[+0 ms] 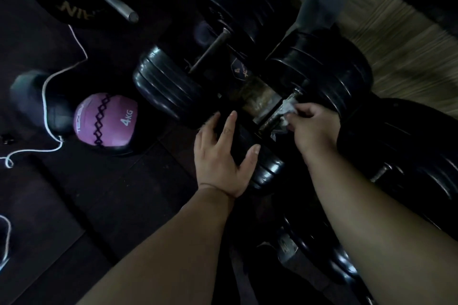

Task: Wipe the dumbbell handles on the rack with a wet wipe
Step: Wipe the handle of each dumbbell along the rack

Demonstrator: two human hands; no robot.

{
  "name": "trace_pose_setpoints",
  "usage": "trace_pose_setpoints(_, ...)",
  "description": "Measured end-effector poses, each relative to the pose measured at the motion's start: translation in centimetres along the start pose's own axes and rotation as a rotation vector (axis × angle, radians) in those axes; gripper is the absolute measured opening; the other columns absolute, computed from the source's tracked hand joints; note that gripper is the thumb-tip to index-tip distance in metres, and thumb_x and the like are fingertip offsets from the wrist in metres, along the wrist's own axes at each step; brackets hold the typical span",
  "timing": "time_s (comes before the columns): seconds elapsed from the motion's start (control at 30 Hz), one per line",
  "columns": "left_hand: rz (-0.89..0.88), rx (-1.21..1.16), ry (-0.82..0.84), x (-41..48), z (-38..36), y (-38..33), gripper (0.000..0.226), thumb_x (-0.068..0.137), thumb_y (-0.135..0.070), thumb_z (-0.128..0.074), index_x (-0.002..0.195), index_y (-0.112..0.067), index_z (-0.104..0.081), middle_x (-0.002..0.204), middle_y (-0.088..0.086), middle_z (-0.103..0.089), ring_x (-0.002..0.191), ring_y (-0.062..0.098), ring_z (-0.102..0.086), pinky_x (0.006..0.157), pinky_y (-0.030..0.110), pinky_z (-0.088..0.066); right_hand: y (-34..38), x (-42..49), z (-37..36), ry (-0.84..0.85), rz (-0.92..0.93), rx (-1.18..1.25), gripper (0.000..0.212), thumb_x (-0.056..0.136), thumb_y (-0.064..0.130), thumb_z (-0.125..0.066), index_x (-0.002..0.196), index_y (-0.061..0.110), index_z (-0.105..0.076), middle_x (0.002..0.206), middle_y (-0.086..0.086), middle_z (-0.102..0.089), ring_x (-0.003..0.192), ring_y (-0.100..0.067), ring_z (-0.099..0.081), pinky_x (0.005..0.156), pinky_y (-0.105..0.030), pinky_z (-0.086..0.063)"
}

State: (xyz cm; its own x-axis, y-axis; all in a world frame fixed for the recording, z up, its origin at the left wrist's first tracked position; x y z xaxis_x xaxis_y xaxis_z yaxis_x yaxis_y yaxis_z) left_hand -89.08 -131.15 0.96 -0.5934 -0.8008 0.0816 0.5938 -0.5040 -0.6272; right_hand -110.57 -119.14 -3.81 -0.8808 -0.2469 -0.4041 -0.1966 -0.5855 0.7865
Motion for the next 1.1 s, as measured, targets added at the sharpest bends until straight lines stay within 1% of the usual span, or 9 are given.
trace_pose_setpoints(0.1,0.002,-0.009,-0.01,0.0,0.2,0.0,0.074,0.091,-0.062,-0.056,0.154,-0.024,-0.047,0.155,0.013,-0.044,0.141,0.028,-0.041,0.114,0.054,-0.039,0.2,-1.5,-2.0,0.125,0.055,-0.161,0.019,0.077,0.009,-0.081,0.084,0.025,-0.075,0.089,0.003,-0.074,0.077,-0.009,-0.068,0.07,-0.015,-0.052)
trace_pose_setpoints(0.27,0.098,0.001,0.105,0.3,0.4,0.1,0.077,0.088,-0.07,-0.052,0.155,-0.034,-0.04,0.16,0.006,-0.036,0.145,0.029,-0.034,0.118,0.054,-0.034,0.0,-2.9,-2.2,0.339,0.009,-0.243,0.018,0.07,0.015,-0.083,0.073,0.03,-0.073,0.077,0.001,-0.075,0.073,-0.02,-0.075,0.075,-0.047,-0.062)
trace_pose_setpoints(0.37,0.192,-0.031,0.28,0.4,0.5,0.1,0.078,0.09,-0.071,-0.052,0.157,-0.042,-0.028,0.167,-0.001,-0.024,0.153,0.025,-0.02,0.125,0.05,-0.026,2.7,-3.4,-0.2,0.366,0.09,-0.255,0.027,0.056,0.041,-0.083,0.08,0.033,-0.073,0.08,0.005,-0.075,0.078,-0.018,-0.074,0.076,-0.047,-0.062)
trace_pose_setpoints(0.43,0.25,-0.066,0.393,0.3,1.5,-0.2,0.077,0.092,-0.069,-0.056,0.158,-0.043,-0.026,0.169,-0.005,-0.019,0.157,0.021,-0.015,0.126,0.047,-0.024,5.5,-4.6,1.4,0.373,0.121,-0.237,0.022,0.065,0.037,-0.083,0.083,0.03,-0.071,0.084,0.003,-0.074,0.082,-0.021,-0.074,0.076,-0.048,-0.062)
trace_pose_setpoints(0.5,0.264,-0.06,0.449,0.1,3.6,-1.0,0.073,0.094,-0.066,-0.057,0.157,-0.04,-0.031,0.168,-0.006,-0.025,0.155,0.02,-0.02,0.123,0.044,-0.03,7.8,-5.8,2.9,0.38,0.103,-0.163,0.013,0.083,0.016,-0.077,0.085,0.025,-0.068,0.091,-0.004,-0.071,0.087,-0.027,-0.073,0.072,-0.047,-0.063)
trace_pose_setpoints(0.6,0.239,-0.007,0.467,-0.5,7.7,-2.1,0.07,0.094,-0.068,-0.055,0.155,-0.036,-0.037,0.161,-0.008,-0.037,0.149,0.019,-0.035,0.116,0.041,-0.04,10.5,-7.8,4.1,0.426,0.073,-0.08,0.014,0.089,0.003,-0.07,0.092,0.015,-0.065,0.101,-0.01,-0.067,0.09,-0.03,-0.072,0.065,-0.042,-0.062)
trace_pose_setpoints(0.8,0.244,-0.025,0.41,-2.2,16.1,-3.4,0.06,0.091,-0.065,-0.062,0.144,-0.037,-0.052,0.128,-0.013,-0.066,0.12,0.012,-0.061,0.101,0.036,-0.053,17.1,-12.8,5.2,0.543,0.233,-0.095,0.016,0.088,-0.004,-0.068,0.088,0.012,-0.066,0.096,-0.013,-0.068,0.087,-0.027,-0.072,0.071,-0.041,-0.063)
trace_pose_setpoints(0.93,0.198,-0.068,0.36,-2.3,20.8,-4.1,0.055,0.093,-0.057,-0.067,0.141,-0.034,-0.056,0.116,-0.017,-0.067,0.105,0.005,-0.064,0.095,0.028,-0.054,19.8,-16.2,5.8,0.605,0.285,-0.076,0.015,0.086,-0.001,-0.072,0.092,0.013,-0.072,0.095,-0.013,-0.072,0.085,-0.022,-0.075,0.07,-0.033,-0.062)
trace_pose_setpoints(1.1,0.16,-0.14,0.397,-0.1,23.6,-2.9,0.051,0.092,-0.057,-0.067,0.137,-0.035,-0.059,0.112,-0.017,-0.069,0.102,-0.002,-0.064,0.084,0.015,-0.048,21.1,-18.3,5.6,0.522,0.334,-0.186,0.04,0.072,0.0,-0.082,0.106,0.019,-0.072,0.094,-0.001,-0.076,0.085,-0.011,-0.073,0.078,-0.024,-0.057)
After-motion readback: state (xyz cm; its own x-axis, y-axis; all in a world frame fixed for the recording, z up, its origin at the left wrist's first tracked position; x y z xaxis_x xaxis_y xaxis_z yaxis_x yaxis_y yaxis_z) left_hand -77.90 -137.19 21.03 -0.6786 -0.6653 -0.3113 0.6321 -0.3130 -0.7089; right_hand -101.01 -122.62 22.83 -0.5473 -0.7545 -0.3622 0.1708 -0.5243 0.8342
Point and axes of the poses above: each hand's wrist, its own x-axis towards the middle knuckle, its own z-axis out of the back of the hand, y = z × x, the point moved 10 cm from there along x, towards the middle knuckle
